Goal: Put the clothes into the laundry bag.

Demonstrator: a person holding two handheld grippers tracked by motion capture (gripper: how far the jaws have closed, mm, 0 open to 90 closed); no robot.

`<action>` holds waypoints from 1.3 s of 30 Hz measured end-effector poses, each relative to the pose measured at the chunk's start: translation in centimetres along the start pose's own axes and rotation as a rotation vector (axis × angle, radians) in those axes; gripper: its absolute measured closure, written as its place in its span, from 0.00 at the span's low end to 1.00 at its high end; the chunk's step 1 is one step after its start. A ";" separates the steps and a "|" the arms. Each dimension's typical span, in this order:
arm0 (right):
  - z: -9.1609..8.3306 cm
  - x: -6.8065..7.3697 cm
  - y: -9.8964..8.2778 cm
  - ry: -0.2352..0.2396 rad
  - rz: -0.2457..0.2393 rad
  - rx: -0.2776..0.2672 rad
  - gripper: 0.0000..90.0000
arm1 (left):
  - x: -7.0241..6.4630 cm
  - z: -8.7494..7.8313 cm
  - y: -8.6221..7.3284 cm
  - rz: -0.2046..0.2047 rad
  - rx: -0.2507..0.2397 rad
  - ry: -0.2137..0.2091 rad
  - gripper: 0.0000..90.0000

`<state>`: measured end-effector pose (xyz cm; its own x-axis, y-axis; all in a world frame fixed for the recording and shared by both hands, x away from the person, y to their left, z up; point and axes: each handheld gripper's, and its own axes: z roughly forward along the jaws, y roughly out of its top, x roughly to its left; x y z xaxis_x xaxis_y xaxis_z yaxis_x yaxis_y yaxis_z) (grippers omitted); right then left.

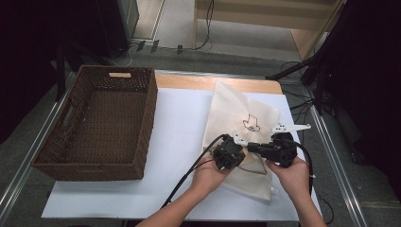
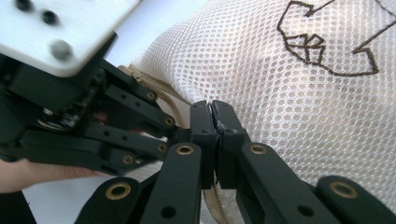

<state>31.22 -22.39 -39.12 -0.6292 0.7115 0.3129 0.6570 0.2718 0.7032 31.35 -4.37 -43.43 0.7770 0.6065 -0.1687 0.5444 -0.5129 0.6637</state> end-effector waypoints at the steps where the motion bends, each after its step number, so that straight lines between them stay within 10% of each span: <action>1: -0.1 0.0 -0.1 -0.002 0.003 -0.005 0.99 | -0.2 0.1 0.1 0.006 0.001 0.001 1.00; 11: -1.0 -0.5 -0.8 -0.014 0.022 -0.019 0.99 | -1.6 -0.5 0.5 0.007 -0.033 -0.025 1.00; 24: 0.3 -0.2 -0.5 -0.014 0.026 0.009 0.99 | 1.5 3.8 0.9 -0.008 0.079 0.125 1.00; 30: 0.8 -0.3 -0.3 -0.018 0.026 0.004 1.00 | 1.9 4.1 1.2 0.001 0.001 0.210 1.00; 33: 1.0 -0.5 -0.1 -0.009 0.036 -0.010 1.00 | 2.5 4.1 1.1 -0.056 -0.005 0.173 1.00; 39: 1.5 -0.4 -0.2 -0.009 0.035 -0.003 0.99 | 2.7 2.0 0.3 -0.044 0.020 0.092 1.00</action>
<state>31.94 -21.73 -40.36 -0.6024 0.7261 0.3315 0.6772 0.2451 0.6937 34.28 -4.12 -45.15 0.7207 0.6812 -0.1290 0.5839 -0.4960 0.6426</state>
